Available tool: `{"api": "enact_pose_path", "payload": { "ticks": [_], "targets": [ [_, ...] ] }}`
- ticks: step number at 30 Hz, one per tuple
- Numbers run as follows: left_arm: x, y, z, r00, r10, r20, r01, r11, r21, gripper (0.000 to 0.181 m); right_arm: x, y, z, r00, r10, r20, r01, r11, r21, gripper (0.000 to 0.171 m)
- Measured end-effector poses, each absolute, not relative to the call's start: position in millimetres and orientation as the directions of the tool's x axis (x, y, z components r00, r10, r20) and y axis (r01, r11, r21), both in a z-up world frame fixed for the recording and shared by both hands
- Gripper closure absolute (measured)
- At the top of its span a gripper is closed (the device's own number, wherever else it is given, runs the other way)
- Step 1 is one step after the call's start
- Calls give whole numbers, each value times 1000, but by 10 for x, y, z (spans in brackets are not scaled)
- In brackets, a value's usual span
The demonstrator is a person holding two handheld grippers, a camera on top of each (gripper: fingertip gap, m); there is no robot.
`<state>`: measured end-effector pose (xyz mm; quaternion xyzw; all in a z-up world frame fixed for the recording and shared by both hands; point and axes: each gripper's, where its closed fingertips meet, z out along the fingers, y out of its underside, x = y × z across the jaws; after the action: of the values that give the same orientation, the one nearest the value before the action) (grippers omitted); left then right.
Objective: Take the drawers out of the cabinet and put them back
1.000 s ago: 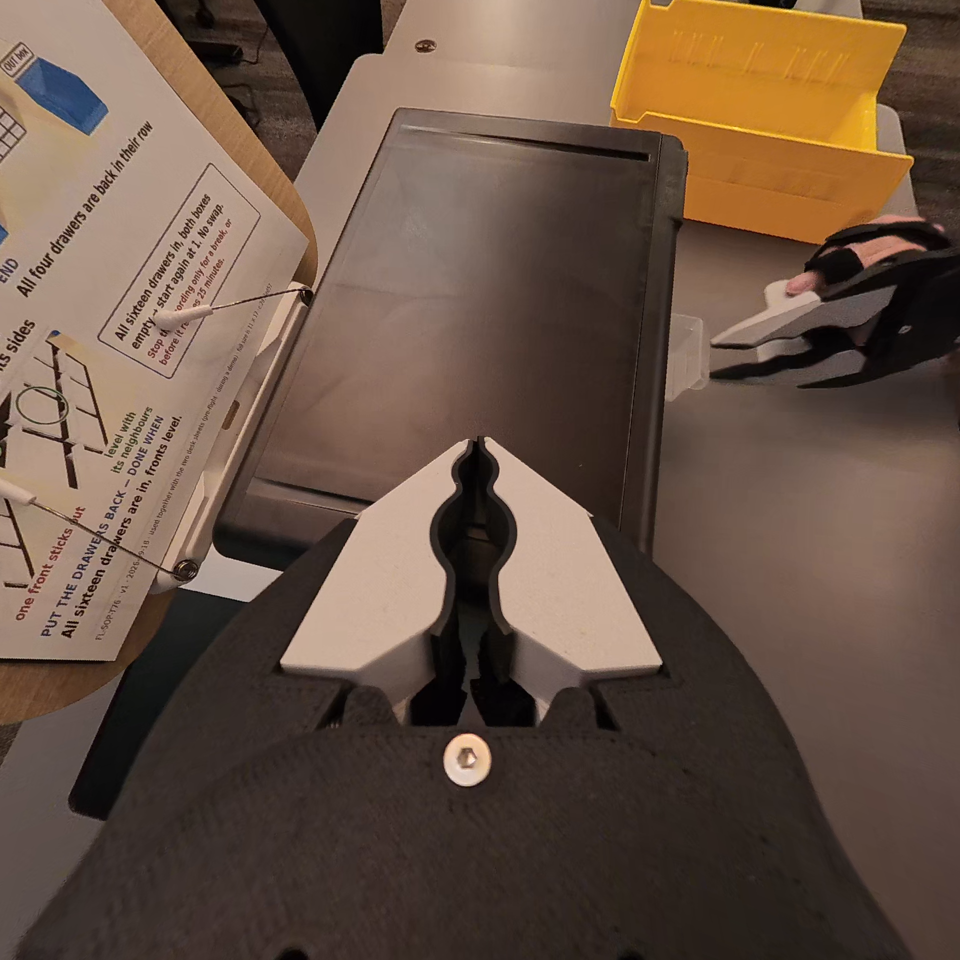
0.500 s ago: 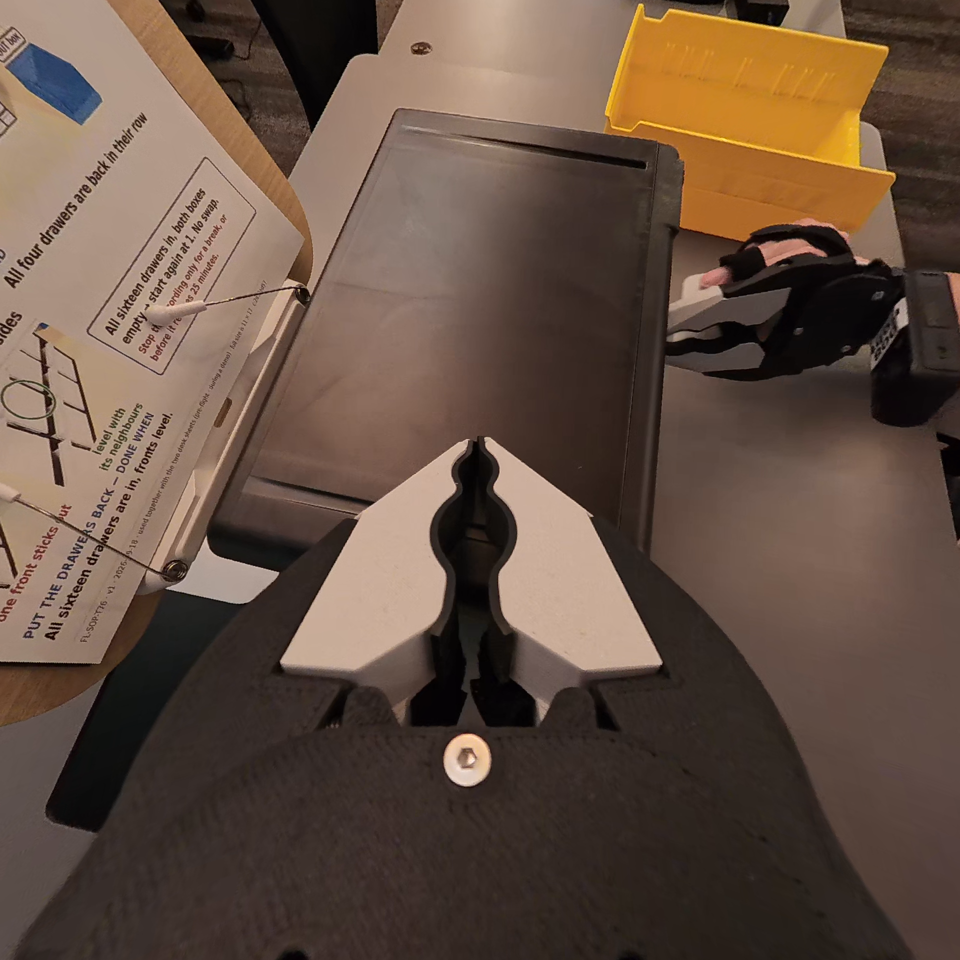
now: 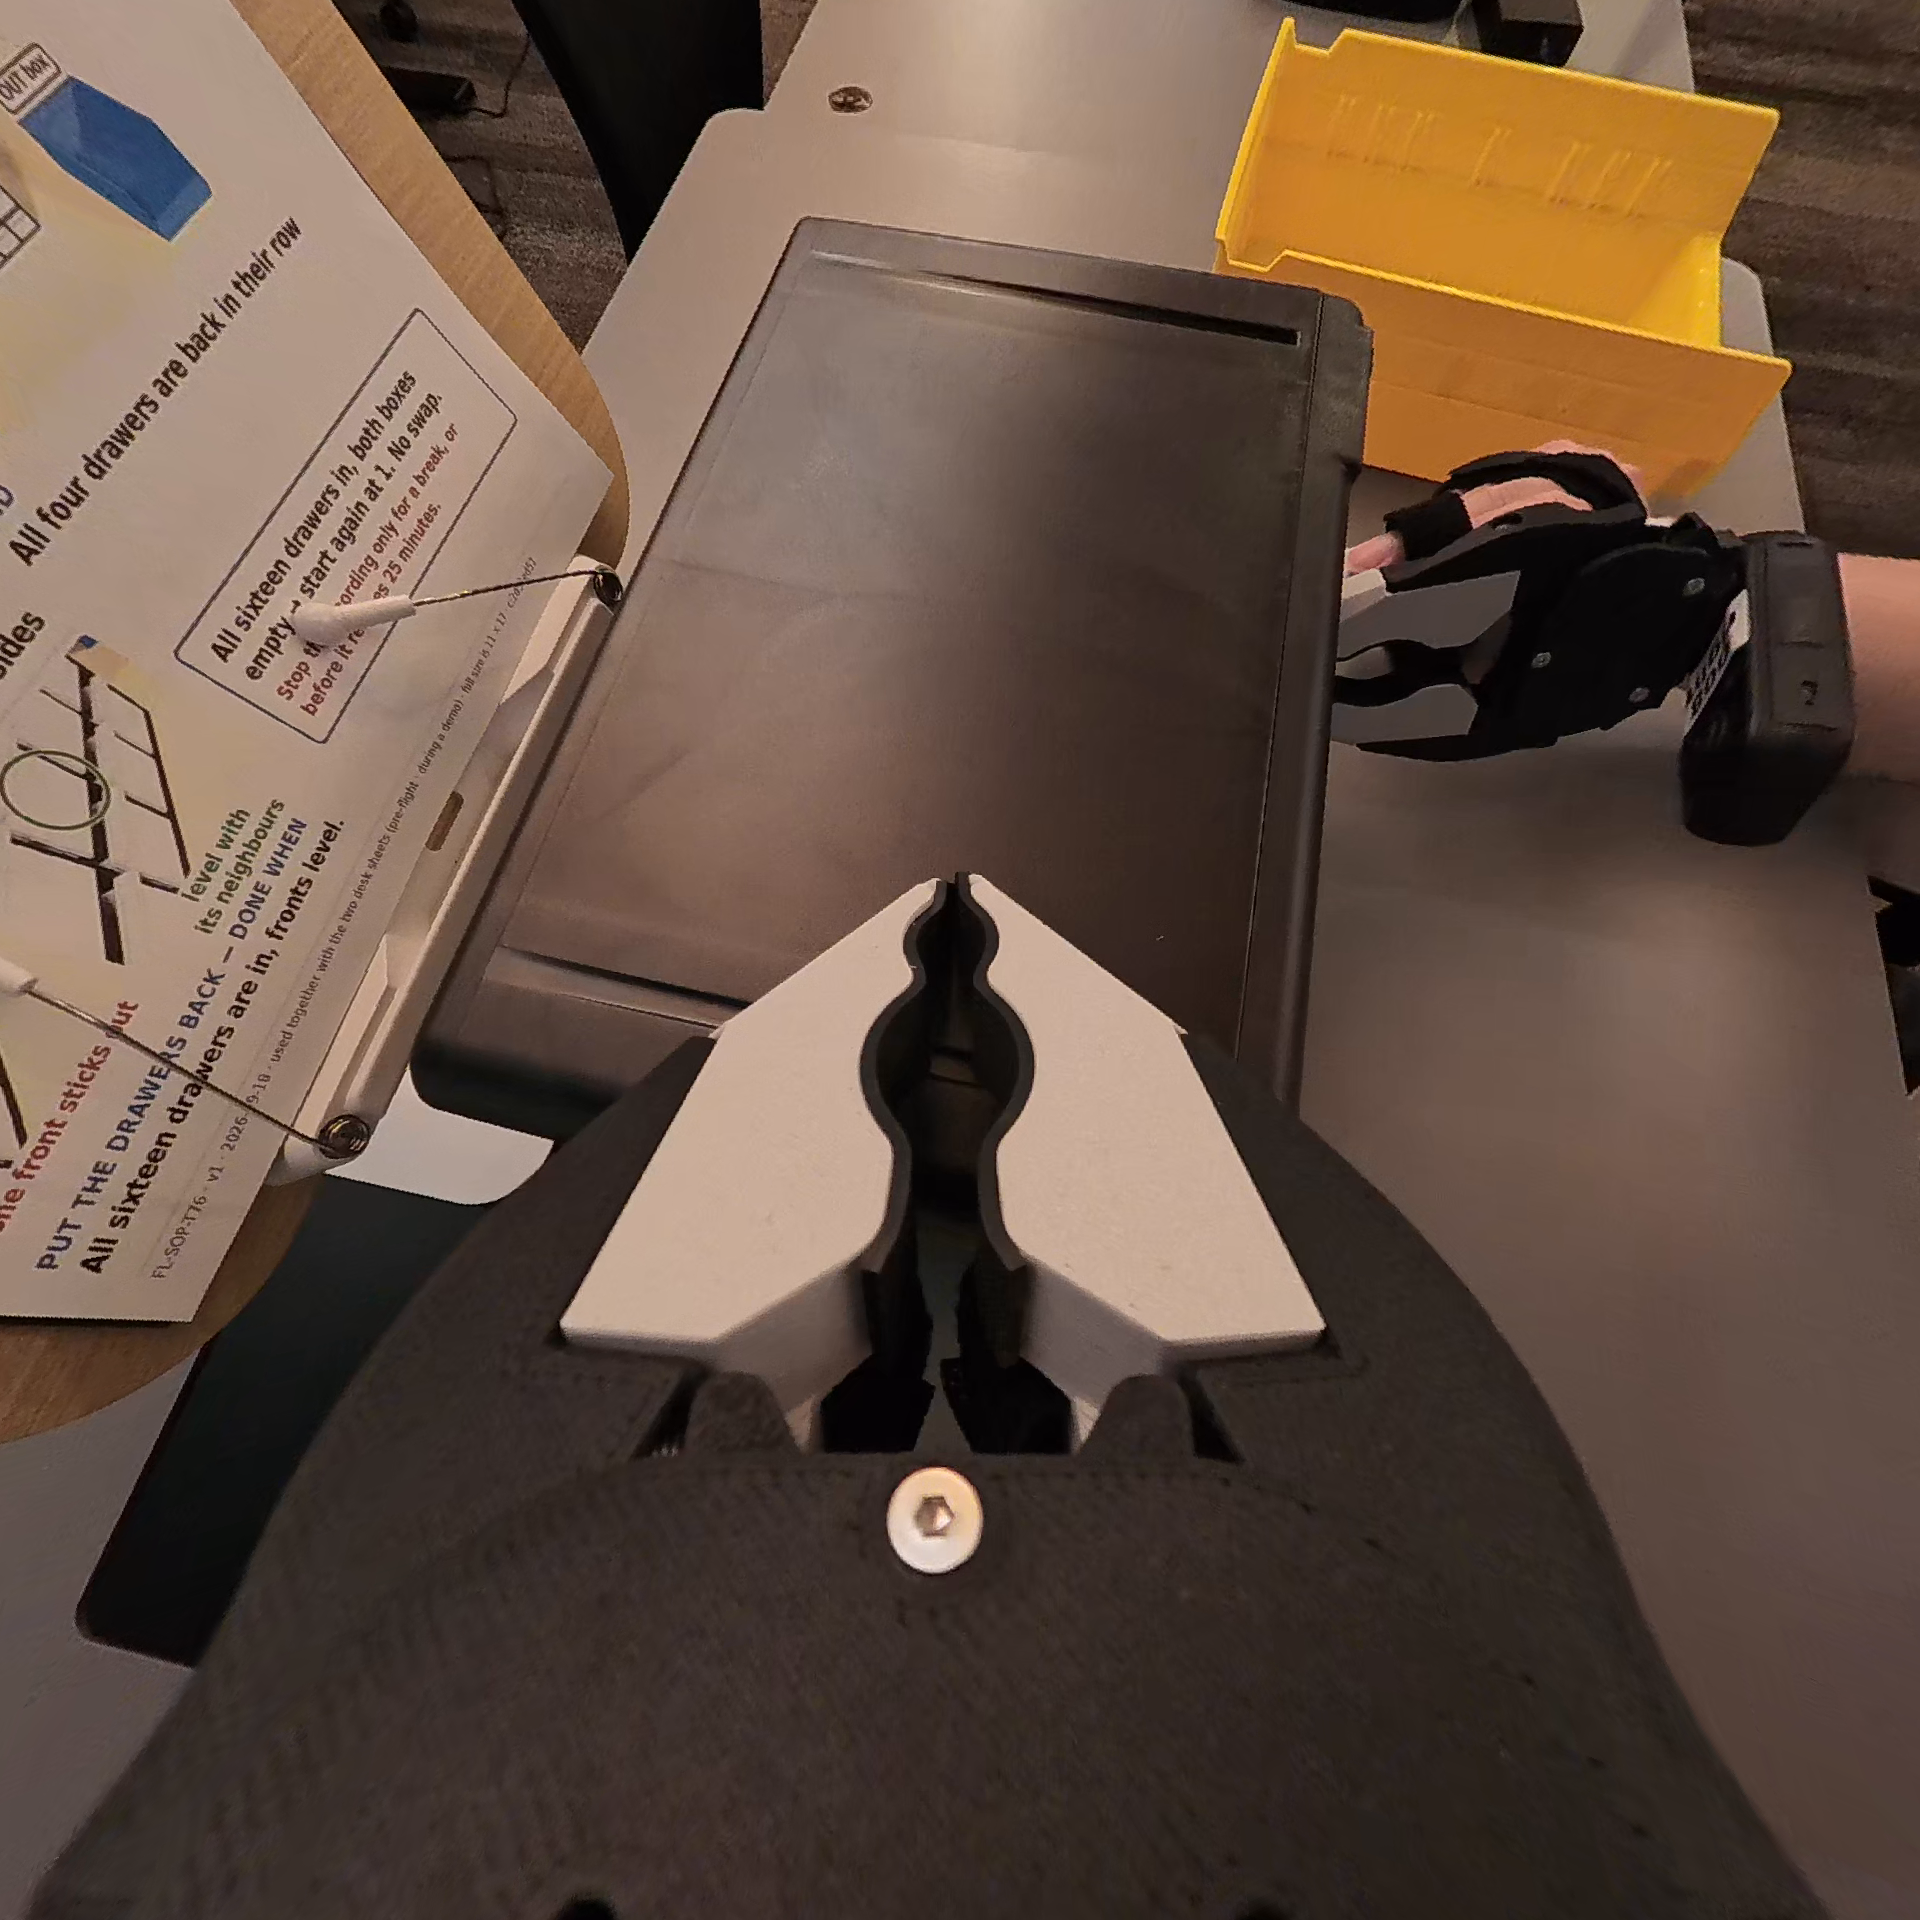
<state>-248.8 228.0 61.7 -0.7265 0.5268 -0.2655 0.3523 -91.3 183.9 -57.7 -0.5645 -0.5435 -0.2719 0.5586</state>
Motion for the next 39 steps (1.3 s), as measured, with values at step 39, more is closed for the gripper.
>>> {"api": "enact_pose_path", "payload": {
  "ticks": [39],
  "targets": [
    [-5258, -95, -879, 470, -856, -217, -874, -418, -246, 126, -1073, 1411, 1341, 589, 785, 189, 193, 91, -977, 121]
  ]
}}
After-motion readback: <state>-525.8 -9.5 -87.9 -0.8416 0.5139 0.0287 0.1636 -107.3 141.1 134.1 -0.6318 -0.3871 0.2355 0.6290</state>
